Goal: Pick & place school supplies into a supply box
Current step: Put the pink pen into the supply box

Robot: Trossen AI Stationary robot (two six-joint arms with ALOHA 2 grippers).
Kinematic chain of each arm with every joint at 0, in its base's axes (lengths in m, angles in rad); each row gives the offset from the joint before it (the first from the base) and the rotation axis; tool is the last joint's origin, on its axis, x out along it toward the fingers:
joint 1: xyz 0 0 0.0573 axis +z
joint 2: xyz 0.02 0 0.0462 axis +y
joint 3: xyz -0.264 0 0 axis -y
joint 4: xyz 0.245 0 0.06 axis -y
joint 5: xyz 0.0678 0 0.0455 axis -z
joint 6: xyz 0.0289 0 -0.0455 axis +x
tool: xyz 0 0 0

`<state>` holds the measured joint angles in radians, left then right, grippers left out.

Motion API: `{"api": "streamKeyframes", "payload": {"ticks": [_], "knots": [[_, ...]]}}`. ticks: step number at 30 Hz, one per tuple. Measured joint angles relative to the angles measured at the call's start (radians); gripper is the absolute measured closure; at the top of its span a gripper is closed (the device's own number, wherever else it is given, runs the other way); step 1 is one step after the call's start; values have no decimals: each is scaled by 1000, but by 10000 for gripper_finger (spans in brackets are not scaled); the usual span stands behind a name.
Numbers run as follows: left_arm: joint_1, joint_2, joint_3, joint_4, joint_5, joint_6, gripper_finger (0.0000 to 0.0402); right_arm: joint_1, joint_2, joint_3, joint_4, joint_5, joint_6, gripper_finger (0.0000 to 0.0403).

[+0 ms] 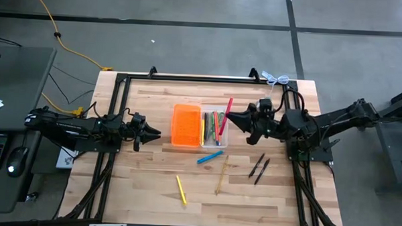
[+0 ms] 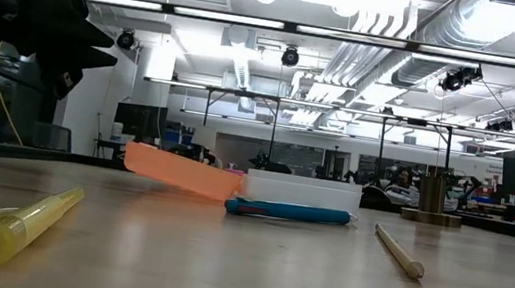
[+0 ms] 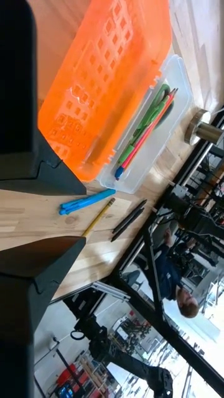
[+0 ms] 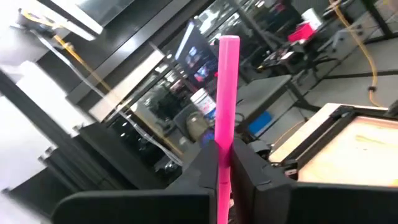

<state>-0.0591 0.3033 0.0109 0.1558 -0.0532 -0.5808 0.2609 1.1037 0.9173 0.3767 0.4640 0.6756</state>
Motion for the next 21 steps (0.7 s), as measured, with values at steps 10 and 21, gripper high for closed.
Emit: {"api": "streamKeyframes", "payload": {"ticks": [10, 21], "knots": [[0, 0, 0, 19, 0, 5, 257, 0, 30, 50, -151, 101, 82, 402], [0, 0, 0, 27, 0, 8, 257, -50, 163, 250, -446, 79, 150, 402]]}}
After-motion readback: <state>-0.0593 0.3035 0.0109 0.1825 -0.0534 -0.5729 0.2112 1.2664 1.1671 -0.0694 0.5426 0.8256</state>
